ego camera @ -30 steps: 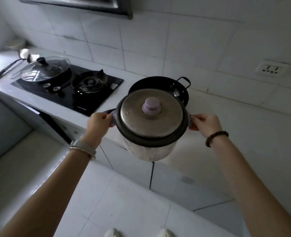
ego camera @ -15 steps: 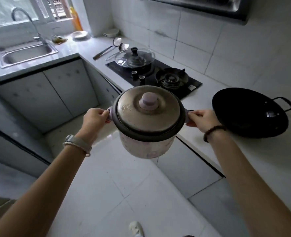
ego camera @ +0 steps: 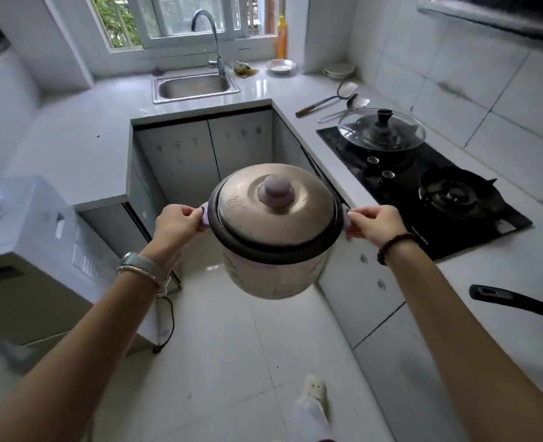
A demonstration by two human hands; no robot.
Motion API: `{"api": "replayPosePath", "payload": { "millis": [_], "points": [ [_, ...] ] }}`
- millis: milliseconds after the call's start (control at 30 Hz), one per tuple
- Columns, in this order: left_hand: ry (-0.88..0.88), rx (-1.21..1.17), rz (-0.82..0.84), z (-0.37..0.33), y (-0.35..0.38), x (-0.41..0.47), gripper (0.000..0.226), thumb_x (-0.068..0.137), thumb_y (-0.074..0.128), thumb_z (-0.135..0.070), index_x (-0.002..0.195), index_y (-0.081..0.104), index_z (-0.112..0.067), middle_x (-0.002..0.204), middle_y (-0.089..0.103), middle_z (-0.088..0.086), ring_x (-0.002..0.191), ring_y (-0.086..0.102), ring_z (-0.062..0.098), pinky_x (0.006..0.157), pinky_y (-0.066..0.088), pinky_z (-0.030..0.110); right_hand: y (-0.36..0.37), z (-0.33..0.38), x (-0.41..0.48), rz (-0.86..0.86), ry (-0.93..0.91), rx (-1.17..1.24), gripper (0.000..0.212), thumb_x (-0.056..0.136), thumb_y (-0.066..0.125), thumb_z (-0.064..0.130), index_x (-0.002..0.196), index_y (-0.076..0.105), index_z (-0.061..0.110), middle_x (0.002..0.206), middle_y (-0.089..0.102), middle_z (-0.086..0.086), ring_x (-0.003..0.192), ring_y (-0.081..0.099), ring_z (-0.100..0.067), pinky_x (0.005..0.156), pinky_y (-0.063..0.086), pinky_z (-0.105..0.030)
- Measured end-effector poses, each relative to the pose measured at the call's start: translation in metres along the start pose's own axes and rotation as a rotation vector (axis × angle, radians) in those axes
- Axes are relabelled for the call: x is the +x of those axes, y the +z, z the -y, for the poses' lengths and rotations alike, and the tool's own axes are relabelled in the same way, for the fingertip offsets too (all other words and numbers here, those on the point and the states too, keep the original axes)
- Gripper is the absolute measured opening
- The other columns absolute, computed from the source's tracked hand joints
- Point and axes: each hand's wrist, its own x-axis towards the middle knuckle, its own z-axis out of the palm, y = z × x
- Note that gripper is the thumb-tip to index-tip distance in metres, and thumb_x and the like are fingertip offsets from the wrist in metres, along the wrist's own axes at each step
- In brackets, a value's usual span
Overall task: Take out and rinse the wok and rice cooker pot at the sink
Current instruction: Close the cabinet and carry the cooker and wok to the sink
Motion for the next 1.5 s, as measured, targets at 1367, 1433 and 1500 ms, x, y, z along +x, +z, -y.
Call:
{"api": "replayPosePath", "payload": {
  "millis": [1367, 1433, 1500],
  "points": [
    [-0.171, -0.066, -0.384, -0.036, -0.122, 0.501, 0.032, 0.094, 0.058, -0.019, 0.065, 0.067, -0.009, 0.067, 0.066, 0.009, 0.067, 0.062, 0.021, 0.084, 0.055, 0.040, 0.372, 0.197, 0.513, 0.383, -0.111, -0.127, 0.011, 0.090, 0.058, -0.002, 0.095, 0.065, -0.009, 0.078, 0.065, -0.013, 0.070, 0.062, -0.025, 0.059, 0.058, -0.021],
    [-0.172, -0.054, -0.389, -0.040, -0.128, 0.526, 0.033, 0.094, 0.058, -0.018, 0.064, 0.067, -0.009, 0.067, 0.066, 0.009, 0.066, 0.062, 0.021, 0.084, 0.054, 0.040, 0.387, 0.208, 0.531, 0.382, -0.107, -0.133, 0.011, 0.090, 0.058, -0.001, 0.094, 0.066, -0.009, 0.077, 0.065, -0.012, 0.070, 0.062, -0.024, 0.059, 0.058, -0.020],
    [-0.173, -0.059, -0.394, -0.041, -0.133, 0.549, 0.034, 0.095, 0.057, -0.018, 0.064, 0.066, -0.009, 0.066, 0.066, 0.008, 0.065, 0.061, 0.020, 0.084, 0.054, 0.040, 0.402, 0.218, 0.549, 0.388, -0.112, -0.146, 0.010, 0.090, 0.058, -0.001, 0.092, 0.066, -0.007, 0.075, 0.064, -0.011, 0.066, 0.061, -0.020, 0.056, 0.057, -0.017]
  ]
}}
